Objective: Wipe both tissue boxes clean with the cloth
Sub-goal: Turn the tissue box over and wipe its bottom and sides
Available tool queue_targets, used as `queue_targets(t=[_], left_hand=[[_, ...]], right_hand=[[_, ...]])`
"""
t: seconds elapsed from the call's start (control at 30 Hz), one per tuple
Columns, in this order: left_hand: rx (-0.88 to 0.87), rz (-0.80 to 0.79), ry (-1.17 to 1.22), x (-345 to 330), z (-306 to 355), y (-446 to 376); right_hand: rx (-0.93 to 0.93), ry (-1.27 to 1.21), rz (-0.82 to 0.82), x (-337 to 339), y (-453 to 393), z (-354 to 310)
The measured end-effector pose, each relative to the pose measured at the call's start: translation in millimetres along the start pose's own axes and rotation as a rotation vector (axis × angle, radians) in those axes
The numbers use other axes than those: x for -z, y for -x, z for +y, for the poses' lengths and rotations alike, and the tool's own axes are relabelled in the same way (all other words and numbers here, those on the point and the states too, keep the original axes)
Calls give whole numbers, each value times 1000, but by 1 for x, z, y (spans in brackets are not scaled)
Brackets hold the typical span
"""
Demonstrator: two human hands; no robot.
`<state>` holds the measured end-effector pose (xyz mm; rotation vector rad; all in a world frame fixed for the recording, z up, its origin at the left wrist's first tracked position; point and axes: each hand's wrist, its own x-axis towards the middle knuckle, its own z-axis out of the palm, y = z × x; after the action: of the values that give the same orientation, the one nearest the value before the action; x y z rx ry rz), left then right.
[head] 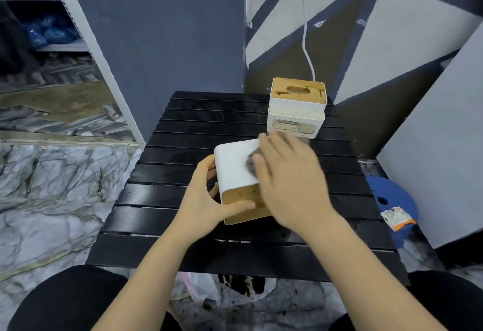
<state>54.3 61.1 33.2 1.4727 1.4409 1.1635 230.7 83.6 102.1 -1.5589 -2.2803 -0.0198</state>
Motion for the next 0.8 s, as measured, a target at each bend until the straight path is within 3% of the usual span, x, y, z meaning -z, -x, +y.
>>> queue_targets(t=[0.1, 0.2, 0.37, 0.43, 0.5, 0.7, 0.8], left_hand=[[-47, -1, -8, -1, 3, -1], [-44, 2, -9, 0, 2, -3], [-1, -17, 22, 4, 1, 0], [3, -22, 16, 4, 4, 0], [3, -26, 8, 4, 4, 0], [-1, -51, -17, 8, 4, -1], [-4, -60, -10, 7, 0, -3]], right_hand=[[136, -105, -45, -13, 2, -37], [112, -112, 16, -16, 10, -44], [-122, -113, 85, -2, 20, 7], [-307, -244, 43, 6, 19, 26], [-368, -390, 32, 7, 14, 33], [-293, -239, 86, -2, 18, 20], [-12, -26, 151, -4, 5, 8]])
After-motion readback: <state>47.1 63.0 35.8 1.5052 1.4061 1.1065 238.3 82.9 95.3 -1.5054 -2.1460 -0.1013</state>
